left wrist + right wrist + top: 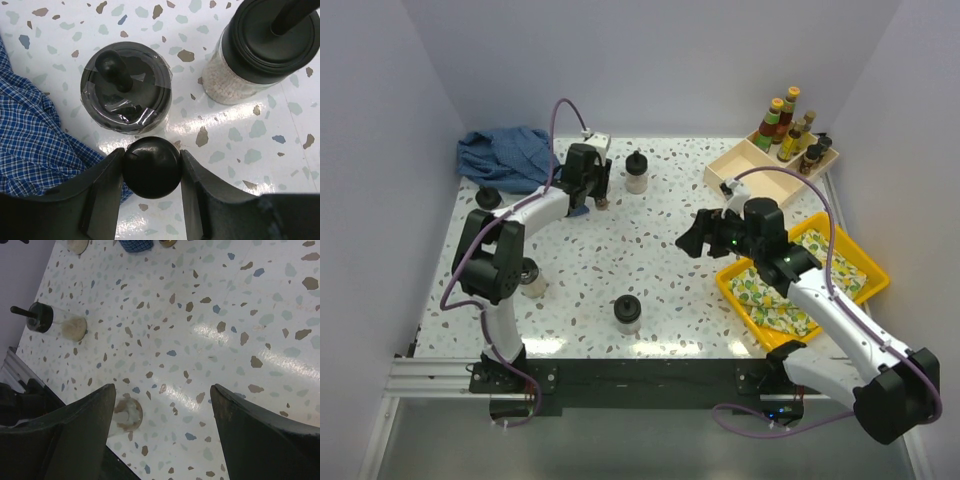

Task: Organize the condiment bottles
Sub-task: Pick up the bottle from the center of the board, then place the bottle at the center of the board.

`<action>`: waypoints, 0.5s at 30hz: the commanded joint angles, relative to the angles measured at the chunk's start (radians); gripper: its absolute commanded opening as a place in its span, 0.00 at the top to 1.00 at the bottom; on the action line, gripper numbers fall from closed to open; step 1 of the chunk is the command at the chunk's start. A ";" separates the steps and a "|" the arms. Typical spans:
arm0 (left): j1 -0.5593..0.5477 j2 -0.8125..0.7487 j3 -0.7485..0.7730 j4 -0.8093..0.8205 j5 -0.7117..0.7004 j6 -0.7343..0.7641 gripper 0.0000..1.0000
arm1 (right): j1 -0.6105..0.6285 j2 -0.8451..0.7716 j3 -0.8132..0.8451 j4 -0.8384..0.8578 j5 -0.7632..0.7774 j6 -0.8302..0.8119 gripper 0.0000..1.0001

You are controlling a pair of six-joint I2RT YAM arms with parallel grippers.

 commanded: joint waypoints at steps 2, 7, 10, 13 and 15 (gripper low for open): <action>-0.022 -0.119 0.010 -0.034 0.046 -0.034 0.86 | 0.001 -0.125 0.010 -0.019 -0.009 0.038 0.20; -0.162 -0.161 0.039 -0.094 -0.013 -0.033 0.87 | -0.001 -0.225 -0.064 -0.077 0.041 0.059 0.20; -0.262 -0.142 0.065 -0.099 -0.052 -0.045 0.87 | 0.001 -0.291 -0.099 -0.106 0.060 0.074 0.20; -0.329 -0.112 0.084 -0.076 -0.053 -0.102 0.87 | -0.001 -0.359 -0.099 -0.166 0.063 0.089 0.20; -0.381 -0.084 0.098 -0.059 -0.081 -0.111 0.87 | 0.001 -0.396 -0.089 -0.192 0.075 0.092 0.19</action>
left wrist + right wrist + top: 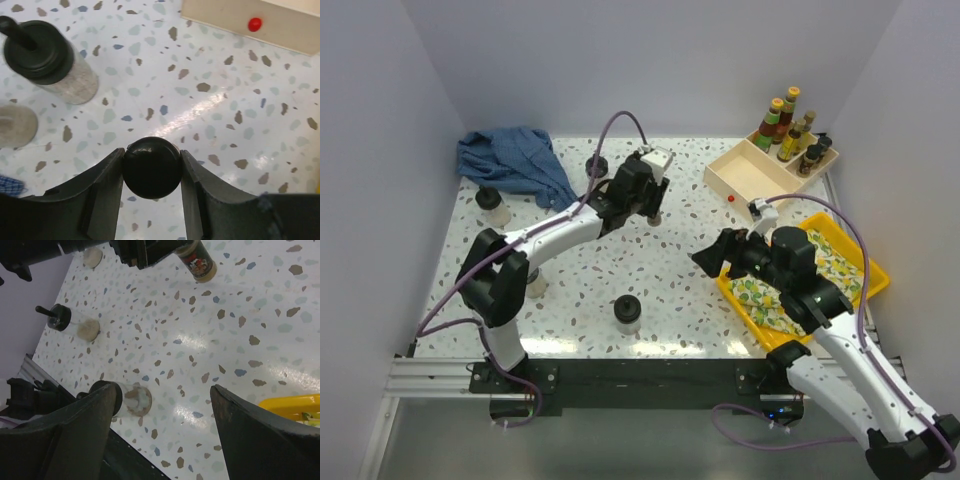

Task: Organize the condiment bottles
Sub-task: Place the bottle at the center of the board.

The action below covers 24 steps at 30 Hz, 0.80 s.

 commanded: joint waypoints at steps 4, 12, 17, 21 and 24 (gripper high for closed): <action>-0.126 0.095 0.116 0.056 -0.089 -0.072 0.85 | 0.001 -0.174 0.028 -0.136 0.076 0.017 0.18; -0.211 0.210 0.167 0.065 -0.151 -0.078 0.79 | 0.001 -0.215 0.067 -0.242 0.122 -0.009 0.14; -0.217 0.233 0.188 0.024 -0.140 -0.116 0.64 | 0.001 -0.233 0.061 -0.261 0.141 -0.001 0.13; -0.219 0.164 0.156 0.009 -0.134 -0.144 0.24 | 0.001 -0.218 0.087 -0.299 0.155 -0.007 0.12; -0.217 0.087 0.142 0.000 -0.137 -0.151 0.08 | -0.001 -0.202 0.102 -0.315 0.150 -0.009 0.12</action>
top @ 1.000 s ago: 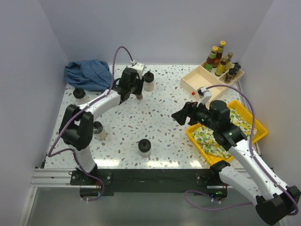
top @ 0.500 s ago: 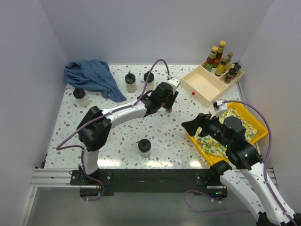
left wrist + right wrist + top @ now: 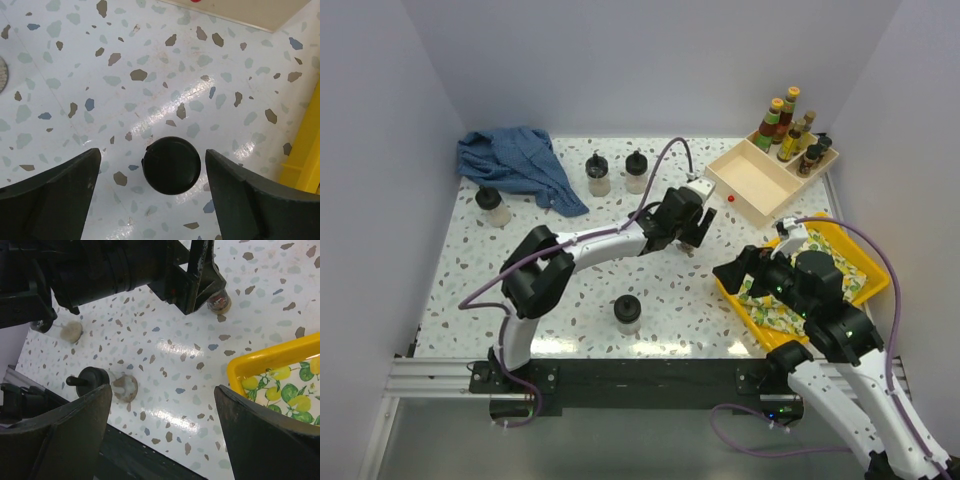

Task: Organize the condiment bottles
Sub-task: Place the bottle at the center of the board.

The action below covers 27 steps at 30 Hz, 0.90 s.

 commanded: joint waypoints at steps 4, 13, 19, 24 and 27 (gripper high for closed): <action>0.006 -0.231 0.009 -0.042 -0.033 -0.050 0.00 | 0.001 0.042 0.046 0.012 -0.029 -0.001 0.11; 0.170 -0.596 -0.203 -0.133 0.144 -0.044 0.00 | 0.001 0.220 0.085 0.060 0.020 -0.033 0.14; 0.198 -0.874 -0.379 -0.217 0.151 0.109 0.00 | 0.001 0.416 0.151 0.076 0.076 -0.060 0.16; 0.197 -1.022 -0.568 -0.191 0.117 0.180 0.00 | 0.001 0.603 0.225 0.139 0.145 -0.062 0.19; 0.197 -1.064 -0.674 -0.136 0.098 0.184 0.00 | 0.002 0.725 0.277 0.149 0.200 -0.065 0.20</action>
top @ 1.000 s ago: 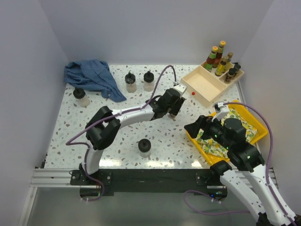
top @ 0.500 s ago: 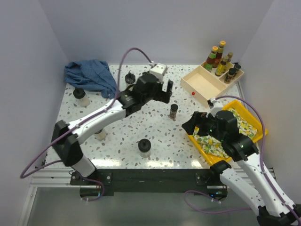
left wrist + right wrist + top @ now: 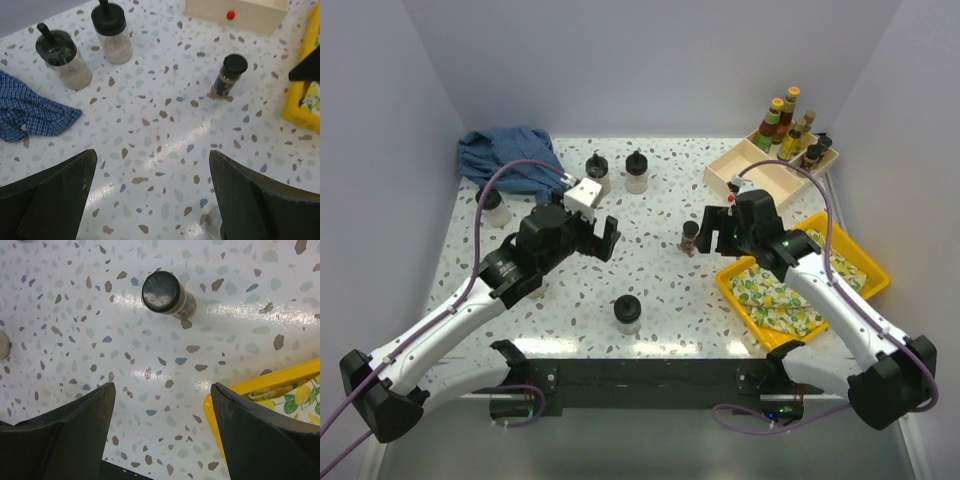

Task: Organize the condiment bottles
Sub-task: Place the bottle at the center of the board, then pick up the bottle from the center of the board.

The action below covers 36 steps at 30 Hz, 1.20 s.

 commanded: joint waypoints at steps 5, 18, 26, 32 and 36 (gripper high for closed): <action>0.001 -0.015 -0.143 0.040 -0.039 0.062 0.00 | 0.031 0.261 0.166 0.092 0.145 -0.033 0.20; 0.001 -0.040 -0.144 0.006 -0.082 0.054 0.00 | 0.114 0.522 0.315 0.105 0.329 -0.100 0.25; -0.001 -0.024 -0.138 -0.005 -0.096 0.055 0.00 | 0.132 0.559 0.293 0.124 0.358 -0.088 0.34; 0.001 -0.026 -0.141 -0.003 -0.098 0.057 0.00 | 0.134 0.546 0.266 0.144 0.375 -0.086 0.63; 0.001 -0.024 -0.141 -0.006 -0.105 0.057 0.00 | 0.137 0.503 0.271 0.128 0.366 -0.068 0.83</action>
